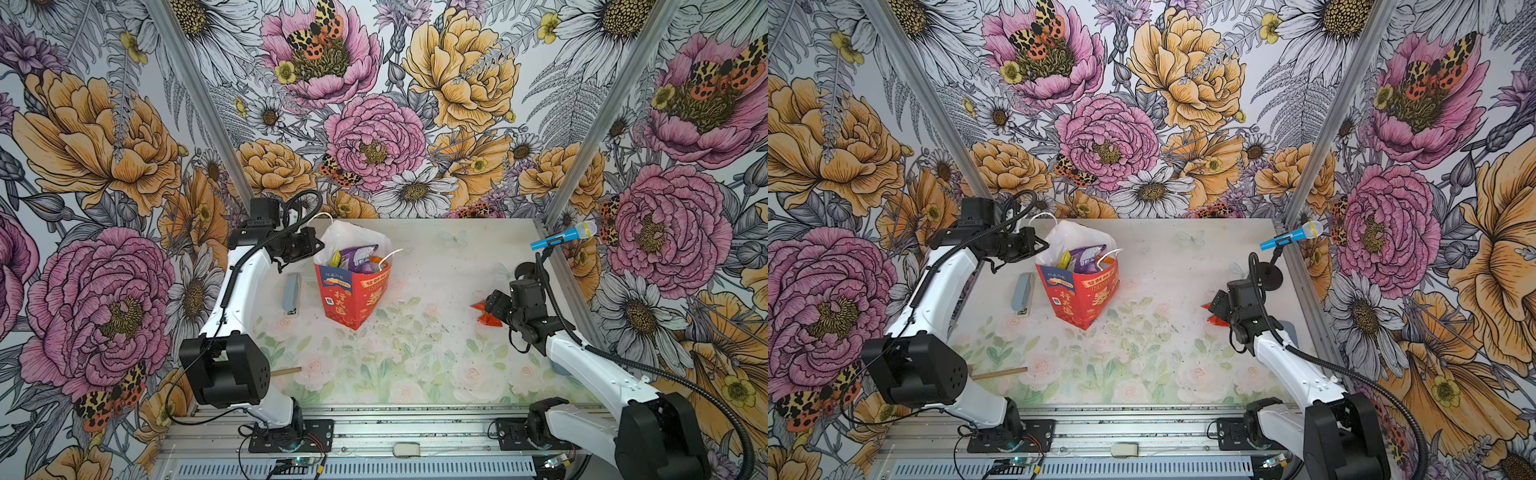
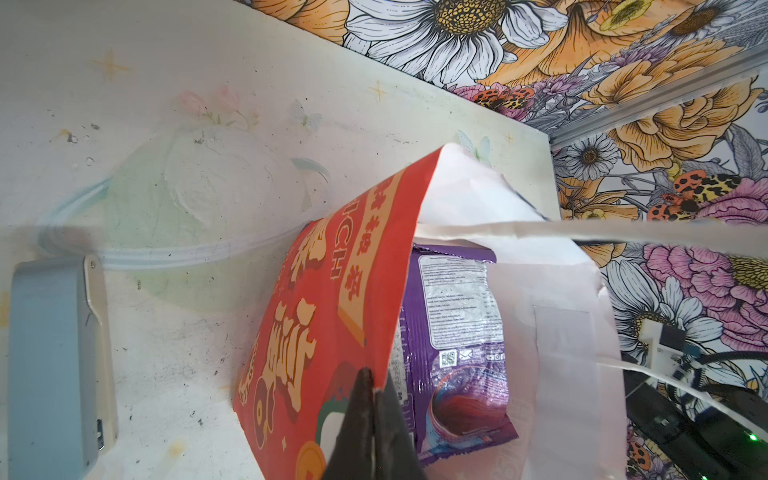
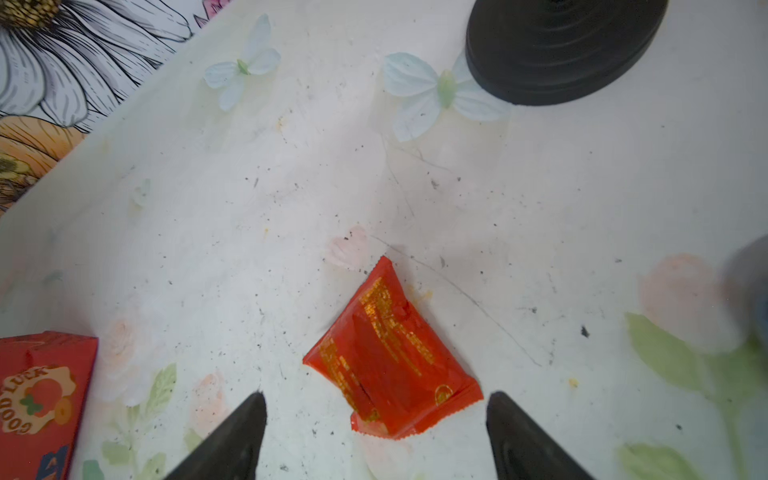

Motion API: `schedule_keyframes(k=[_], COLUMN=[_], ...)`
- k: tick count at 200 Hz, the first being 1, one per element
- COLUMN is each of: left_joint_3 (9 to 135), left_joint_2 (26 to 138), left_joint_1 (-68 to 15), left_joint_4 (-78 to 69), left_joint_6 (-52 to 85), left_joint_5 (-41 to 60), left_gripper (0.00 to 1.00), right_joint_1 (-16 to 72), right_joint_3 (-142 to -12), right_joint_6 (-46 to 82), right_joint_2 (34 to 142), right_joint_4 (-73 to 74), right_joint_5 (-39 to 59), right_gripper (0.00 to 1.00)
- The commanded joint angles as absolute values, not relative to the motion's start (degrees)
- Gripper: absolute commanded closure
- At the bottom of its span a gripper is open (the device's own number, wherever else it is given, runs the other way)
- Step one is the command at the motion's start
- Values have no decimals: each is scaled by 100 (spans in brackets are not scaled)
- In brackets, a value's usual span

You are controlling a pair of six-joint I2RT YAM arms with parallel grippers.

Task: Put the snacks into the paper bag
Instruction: 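Move the right gripper toward the small red candy packet on the table, then lower the right gripper onto the red candy packet and close on it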

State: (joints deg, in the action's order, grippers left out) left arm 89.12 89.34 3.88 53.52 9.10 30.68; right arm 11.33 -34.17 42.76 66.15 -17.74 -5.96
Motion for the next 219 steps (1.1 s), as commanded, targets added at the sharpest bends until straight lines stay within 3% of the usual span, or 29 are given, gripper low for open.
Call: schedule_keyframes(k=[1, 77, 153, 197, 219], left_joint_3=[8824, 8828, 8829, 8824, 8824], left_joint_2=[8842, 8850, 8850, 8859, 8868], left_joint_1=[361, 365, 360, 359, 360], left_joint_4=[5328, 5326, 5327, 5326, 5326], left_joint_6=[962, 964, 964, 967, 964], left_joint_5=[3006, 3026, 3023, 3021, 3007], left_gripper=[100, 100, 100, 100, 100], right_joint_1=[1087, 1060, 1071, 1091, 1154], right_joint_3=[-3504, -3560, -3566, -3591, -3611], right_joint_6=[4058, 3894, 3910, 3960, 4029], right_joint_2=[6943, 7731, 8151, 8238, 8054], right_joint_4=[-1720, -1372, -1118, -1035, -1059], right_joint_5=[-537, -233, 0, 231, 407], right_gripper=[16, 22, 35, 48, 48])
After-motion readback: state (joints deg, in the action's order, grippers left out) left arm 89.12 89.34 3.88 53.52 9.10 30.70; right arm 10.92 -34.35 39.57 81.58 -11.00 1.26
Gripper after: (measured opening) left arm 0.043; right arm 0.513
